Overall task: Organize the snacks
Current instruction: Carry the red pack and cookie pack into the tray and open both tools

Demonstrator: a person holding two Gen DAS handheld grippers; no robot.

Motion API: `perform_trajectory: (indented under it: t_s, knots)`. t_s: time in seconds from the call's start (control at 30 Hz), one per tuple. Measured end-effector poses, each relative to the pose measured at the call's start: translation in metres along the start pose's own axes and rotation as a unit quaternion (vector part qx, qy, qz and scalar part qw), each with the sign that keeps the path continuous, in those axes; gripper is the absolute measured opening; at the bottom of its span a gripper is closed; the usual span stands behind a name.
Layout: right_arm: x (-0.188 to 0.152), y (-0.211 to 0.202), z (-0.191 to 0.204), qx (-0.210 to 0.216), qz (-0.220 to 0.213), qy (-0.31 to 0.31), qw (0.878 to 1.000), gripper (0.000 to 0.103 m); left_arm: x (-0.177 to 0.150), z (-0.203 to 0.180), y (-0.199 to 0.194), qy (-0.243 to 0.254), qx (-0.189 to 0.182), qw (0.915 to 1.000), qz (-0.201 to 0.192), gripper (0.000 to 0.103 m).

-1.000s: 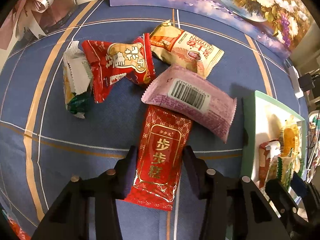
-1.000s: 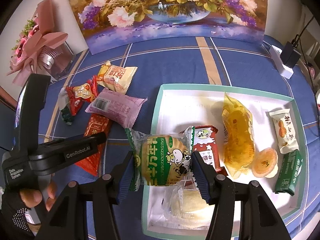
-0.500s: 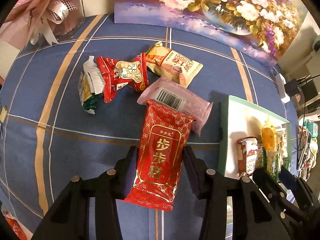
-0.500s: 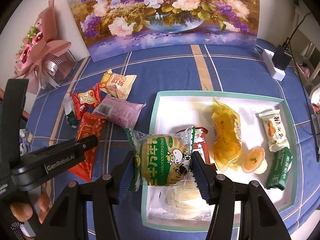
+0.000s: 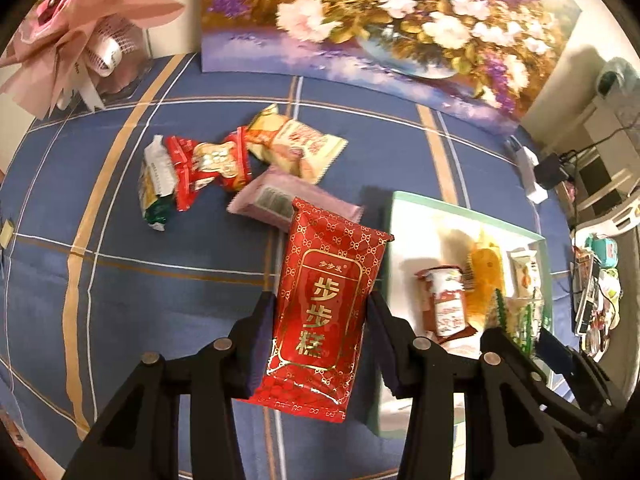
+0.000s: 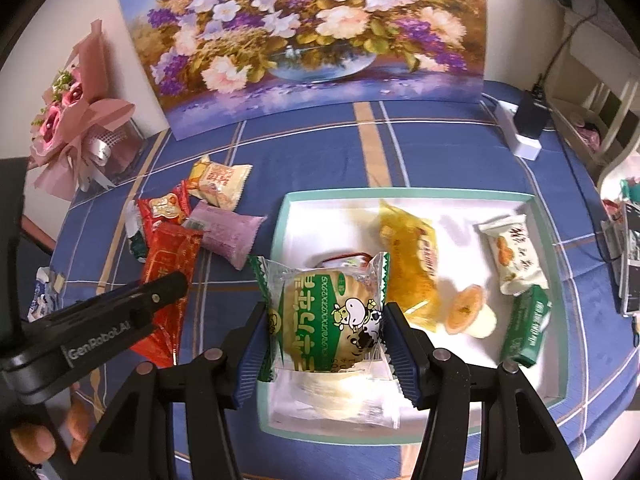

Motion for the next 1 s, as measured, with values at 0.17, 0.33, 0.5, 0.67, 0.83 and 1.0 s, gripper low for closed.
perform_trajectory:
  t_s: [0.17, 0.33, 0.5, 0.67, 0.83, 1.0]
  knots:
    - [0.001, -0.005, -0.018, -0.009, -0.003, 0.011, 1.0, 0.059, 0.001, -0.024, -0.005, 0.015, -0.01, 0.9998, -0.007, 0.048]
    - [0.001, -0.008, -0.038, -0.017, -0.002, 0.021, 1.0, 0.059, 0.0, -0.053, -0.004, 0.035, -0.017, 0.9992, -0.006, 0.048]
    - [0.009, -0.01, -0.075, -0.034, -0.002, 0.057, 0.998, 0.06, -0.002, -0.085, -0.001, 0.062, -0.025, 0.9978, -0.001, 0.048]
    - [0.015, -0.012, -0.109, -0.047, -0.001, 0.088, 0.995, 0.06, -0.002, -0.109, 0.008, 0.077, -0.028, 0.9966, 0.006, 0.048]
    - [0.017, -0.009, -0.132, -0.051, 0.005, 0.119, 0.992, 0.06, 0.006, -0.123, 0.014, 0.081, -0.03, 0.9962, -0.003, 0.048]
    - [0.02, 0.007, -0.131, -0.025, 0.01, 0.123, 0.992, 0.06, 0.017, -0.127, 0.028, 0.073, -0.035, 0.9967, -0.008, 0.048]
Point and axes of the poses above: each gripper's, at about its wrist camera, not at the fingertips, and y roughly the way its jaws point, z to its left, x to its top, the point moved 6 cm from there along y, roughly the way its jaws point, and after that the axes turned 14 degrees about y, right-handed, at the moved point
